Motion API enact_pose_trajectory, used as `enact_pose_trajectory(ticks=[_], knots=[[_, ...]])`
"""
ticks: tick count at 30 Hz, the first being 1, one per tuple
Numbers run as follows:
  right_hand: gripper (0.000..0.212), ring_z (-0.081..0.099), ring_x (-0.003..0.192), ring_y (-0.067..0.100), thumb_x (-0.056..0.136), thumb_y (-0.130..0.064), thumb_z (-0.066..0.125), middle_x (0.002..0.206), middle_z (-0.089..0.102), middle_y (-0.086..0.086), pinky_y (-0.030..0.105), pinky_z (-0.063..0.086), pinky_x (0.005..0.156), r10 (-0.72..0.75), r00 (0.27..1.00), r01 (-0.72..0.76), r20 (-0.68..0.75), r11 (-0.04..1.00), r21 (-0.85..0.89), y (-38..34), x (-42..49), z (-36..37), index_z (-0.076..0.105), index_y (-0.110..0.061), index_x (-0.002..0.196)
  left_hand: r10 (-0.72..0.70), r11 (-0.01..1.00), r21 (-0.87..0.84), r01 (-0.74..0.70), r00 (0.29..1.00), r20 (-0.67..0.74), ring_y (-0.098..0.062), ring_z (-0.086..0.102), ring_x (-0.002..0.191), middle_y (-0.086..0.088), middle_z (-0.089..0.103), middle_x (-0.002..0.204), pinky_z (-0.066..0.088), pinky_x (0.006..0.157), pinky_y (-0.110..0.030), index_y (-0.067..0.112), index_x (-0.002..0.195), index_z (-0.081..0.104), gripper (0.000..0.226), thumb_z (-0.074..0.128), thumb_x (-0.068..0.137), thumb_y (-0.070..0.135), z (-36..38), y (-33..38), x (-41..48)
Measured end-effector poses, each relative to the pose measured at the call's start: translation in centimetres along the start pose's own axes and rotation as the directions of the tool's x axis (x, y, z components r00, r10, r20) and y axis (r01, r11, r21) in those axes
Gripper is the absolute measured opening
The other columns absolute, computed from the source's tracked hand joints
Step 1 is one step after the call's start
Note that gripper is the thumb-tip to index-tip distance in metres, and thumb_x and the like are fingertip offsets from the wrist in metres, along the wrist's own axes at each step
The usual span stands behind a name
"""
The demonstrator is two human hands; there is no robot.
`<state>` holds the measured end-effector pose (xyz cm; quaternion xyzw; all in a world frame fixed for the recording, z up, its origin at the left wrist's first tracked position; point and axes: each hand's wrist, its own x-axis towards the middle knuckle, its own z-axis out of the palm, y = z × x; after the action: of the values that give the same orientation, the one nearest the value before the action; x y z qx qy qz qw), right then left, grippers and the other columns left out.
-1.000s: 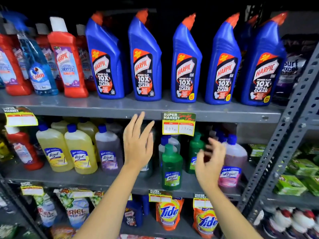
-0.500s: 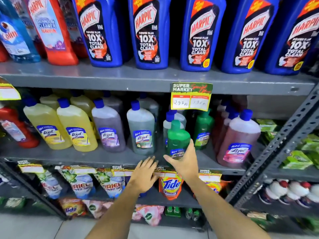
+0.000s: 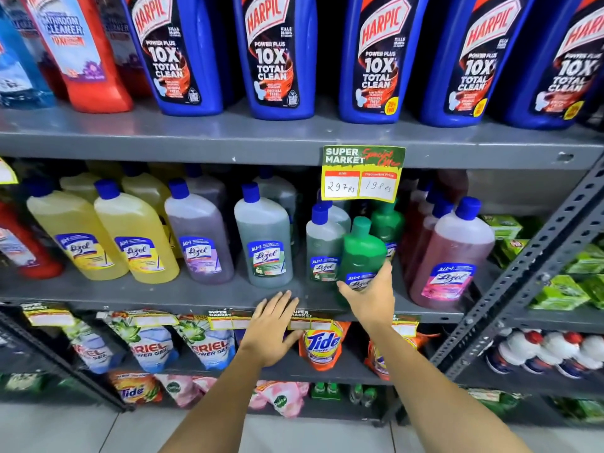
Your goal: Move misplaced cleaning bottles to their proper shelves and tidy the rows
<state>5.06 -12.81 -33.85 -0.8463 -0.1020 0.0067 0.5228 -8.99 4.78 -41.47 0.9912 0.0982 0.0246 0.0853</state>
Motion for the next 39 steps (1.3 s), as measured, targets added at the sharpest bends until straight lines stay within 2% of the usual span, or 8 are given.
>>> enact_pose_trajectory(ticks=[8,12,15,23,30,33,36,39], knots=[[0.086,0.061,0.111,0.029,0.064,-0.031,0.088,0.128,0.057,0.006,0.042,0.05,0.094,0.046,0.996,-0.048,-0.075,0.999,-0.025,1.7,2.6,-3.7,0.035,-0.019,0.131,-0.02,0.999,0.028,0.02,1.0,-0.011,-0.021,0.008,0.147,-0.003,0.011,0.161,0.002,0.117,-0.04,0.019,0.153,0.015,0.097,-0.015,0.079,0.074,-0.2,0.5,-0.1],[0.089,0.06,0.111,0.032,0.064,-0.027,0.088,0.129,0.054,0.008,0.041,0.048,0.094,0.071,0.993,-0.071,-0.094,0.997,0.004,1.7,2.6,-3.3,0.035,-0.017,0.135,-0.037,0.999,0.039,0.037,0.999,0.0,-0.02,0.004,0.147,-0.002,0.009,0.161,-0.001,0.117,-0.039,0.02,0.154,0.012,0.089,-0.005,0.084,0.073,-0.4,0.7,-0.2],[0.096,0.058,0.114,0.035,0.064,-0.027,0.089,0.132,0.052,0.011,0.042,0.047,0.095,0.089,0.989,-0.087,-0.117,0.996,0.024,1.5,2.5,-2.8,0.03,-0.014,0.14,-0.03,0.999,0.04,0.03,1.0,0.0,-0.019,0.005,0.147,-0.002,0.009,0.161,-0.002,0.116,-0.038,0.02,0.153,0.013,0.099,-0.016,0.077,0.075,-0.5,0.7,-0.2],[0.102,0.06,0.115,0.037,0.061,-0.033,0.09,0.13,0.058,0.012,0.048,0.05,0.097,0.083,0.996,-0.086,-0.045,0.994,-0.072,2.2,4.1,-3.0,0.024,-0.018,0.137,-0.032,0.999,0.041,0.032,0.999,-0.004,-0.019,0.002,0.147,-0.002,0.006,0.162,-0.003,0.116,-0.038,0.02,0.154,0.01,0.105,-0.024,0.072,0.076,-0.5,0.8,-0.3],[0.103,0.06,0.115,0.03,0.061,-0.031,0.092,0.131,0.057,0.009,0.042,0.049,0.096,0.061,0.998,-0.061,-0.035,0.998,-0.01,2.6,3.9,-3.0,0.025,-0.019,0.139,-0.035,0.999,0.015,0.035,0.999,-0.014,-0.021,0.004,0.147,-0.004,0.009,0.161,-0.004,0.116,-0.039,0.017,0.153,0.013,0.103,-0.02,0.076,0.076,-0.3,1.1,-0.3],[0.111,0.051,0.127,0.03,0.061,-0.021,0.093,0.139,0.049,0.014,0.038,0.043,0.107,0.099,0.995,-0.097,-0.02,0.991,0.088,3.2,2.5,-3.0,0.024,-0.009,0.146,-0.044,0.999,-0.019,0.044,0.999,-0.01,-0.019,-0.003,0.147,-0.002,0.0,0.161,0.0,0.119,-0.042,0.017,0.153,0.008,0.091,-0.007,0.084,0.074,-0.4,1.3,-0.5],[0.089,0.048,0.125,0.023,0.074,-0.018,0.084,0.137,0.049,0.011,0.011,0.034,0.103,-0.036,0.999,0.038,-0.028,0.997,0.067,3.6,-2.4,-3.2,0.033,-0.006,0.145,-0.071,0.996,-0.062,0.065,0.993,-0.096,-0.017,-0.01,0.146,-0.001,-0.005,0.16,0.005,0.119,-0.043,0.017,0.153,0.007,0.075,0.012,0.093,0.061,-0.8,1.6,-0.8],[0.053,0.059,0.117,0.019,0.088,-0.029,0.07,0.129,0.06,0.004,0.028,0.046,0.099,-0.259,0.963,0.264,0.081,0.962,-0.065,2.4,-6.2,-3.1,0.051,-0.012,0.134,-0.04,0.997,-0.068,0.027,0.978,-0.205,-0.013,-0.003,0.147,0.004,0.0,0.161,0.0,0.119,-0.04,0.019,0.153,0.017,0.067,0.02,0.099,0.058,-2.6,2.2,-1.6]])
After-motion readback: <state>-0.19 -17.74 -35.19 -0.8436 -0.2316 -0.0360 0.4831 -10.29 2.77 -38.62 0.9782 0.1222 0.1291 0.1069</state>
